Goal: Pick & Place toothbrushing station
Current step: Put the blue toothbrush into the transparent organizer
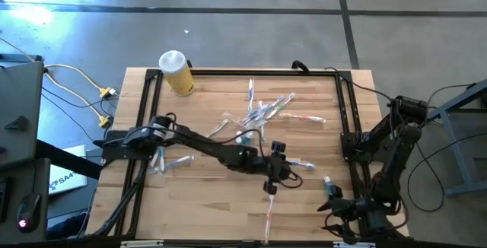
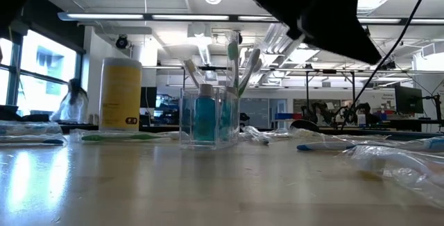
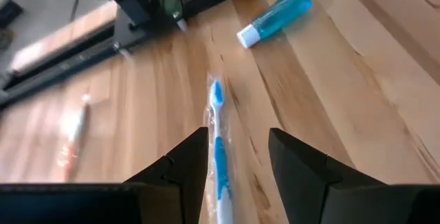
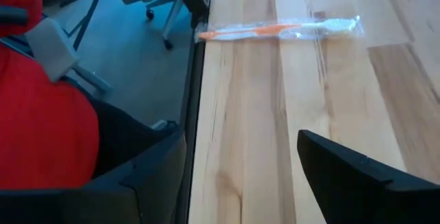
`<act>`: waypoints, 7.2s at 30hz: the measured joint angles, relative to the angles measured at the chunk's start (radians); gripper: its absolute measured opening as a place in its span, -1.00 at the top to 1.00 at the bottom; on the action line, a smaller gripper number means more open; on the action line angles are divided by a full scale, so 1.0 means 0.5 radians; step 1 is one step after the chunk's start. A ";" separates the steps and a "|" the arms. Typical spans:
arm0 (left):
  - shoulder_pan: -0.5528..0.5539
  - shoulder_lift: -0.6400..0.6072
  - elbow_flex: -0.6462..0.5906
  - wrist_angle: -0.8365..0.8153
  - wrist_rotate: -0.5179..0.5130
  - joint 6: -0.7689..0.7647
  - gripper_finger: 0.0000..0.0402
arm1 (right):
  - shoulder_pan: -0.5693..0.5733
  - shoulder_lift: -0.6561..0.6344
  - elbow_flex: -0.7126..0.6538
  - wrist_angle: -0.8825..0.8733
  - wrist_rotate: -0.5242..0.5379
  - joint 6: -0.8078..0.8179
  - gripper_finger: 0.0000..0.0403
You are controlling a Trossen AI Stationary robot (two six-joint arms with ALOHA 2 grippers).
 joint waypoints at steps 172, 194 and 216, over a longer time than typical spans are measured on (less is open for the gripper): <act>-0.257 -0.433 -2.418 3.373 -0.729 -0.708 1.00 | -0.015 0.001 -0.075 -0.110 0.691 -0.645 -0.35; -0.140 -0.273 -2.334 3.290 -0.632 -0.877 1.00 | -0.070 0.001 -0.075 -0.096 0.627 -0.662 -0.35; -0.141 -0.276 -2.332 3.237 -0.650 -0.885 0.60 | -0.070 0.001 -0.075 -0.097 0.629 -0.680 -0.35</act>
